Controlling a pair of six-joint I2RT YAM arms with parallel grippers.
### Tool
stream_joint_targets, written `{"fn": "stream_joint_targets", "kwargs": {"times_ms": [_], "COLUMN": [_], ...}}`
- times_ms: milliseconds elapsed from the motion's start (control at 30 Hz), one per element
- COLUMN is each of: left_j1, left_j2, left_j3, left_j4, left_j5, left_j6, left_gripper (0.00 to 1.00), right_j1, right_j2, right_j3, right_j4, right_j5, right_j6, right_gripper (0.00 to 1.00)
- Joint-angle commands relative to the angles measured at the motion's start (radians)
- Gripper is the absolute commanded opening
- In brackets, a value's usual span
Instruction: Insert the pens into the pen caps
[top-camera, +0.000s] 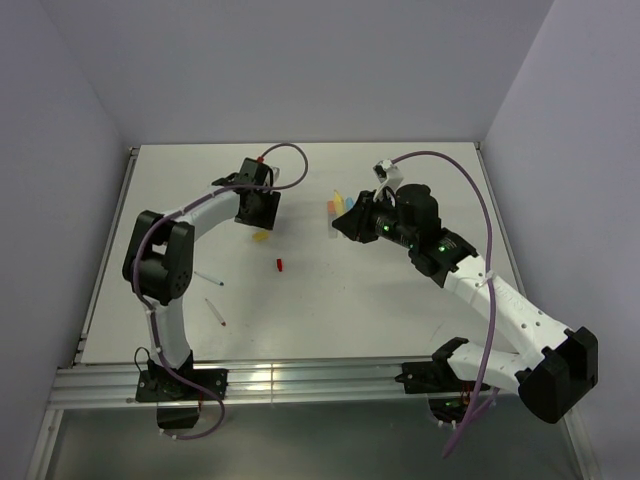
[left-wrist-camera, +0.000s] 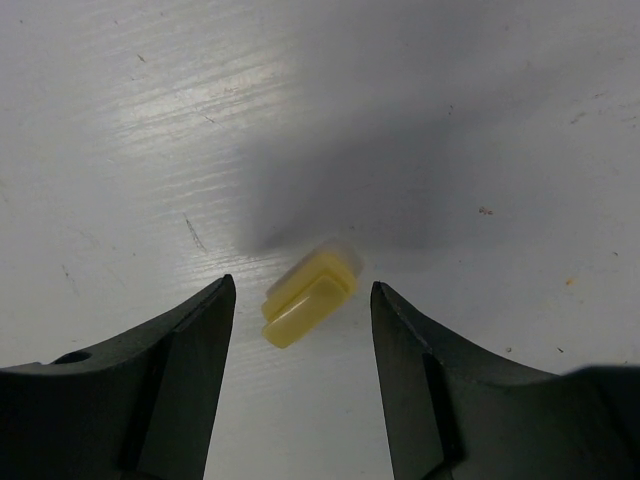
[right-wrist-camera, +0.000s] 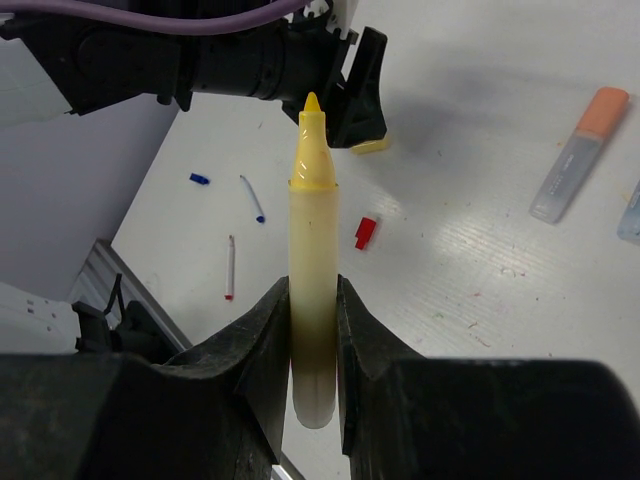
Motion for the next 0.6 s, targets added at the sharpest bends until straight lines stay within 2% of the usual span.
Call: {"fn": "stream_joint_targets", "kwargs": {"times_ms": [0, 567], "left_j1": [0.000, 0.000], "left_j2": [0.014, 0.050], "left_j3": [0.043, 0.045], "left_j4": [-0.016, -0.042], "left_j5": [0.031, 0.014], "left_j6": [0.024, 0.024], "left_gripper": [0.61, 0.60], "right_j1": [-0.008, -0.008], "right_j2": [-0.029, -0.025], "right_j3": [0.009, 0.008], "right_j4": [0.025, 0.024], "right_j5": [0.001, 0.004], "right_j6": [-0.008, -0.008], "right_gripper": [0.00, 0.00]}}
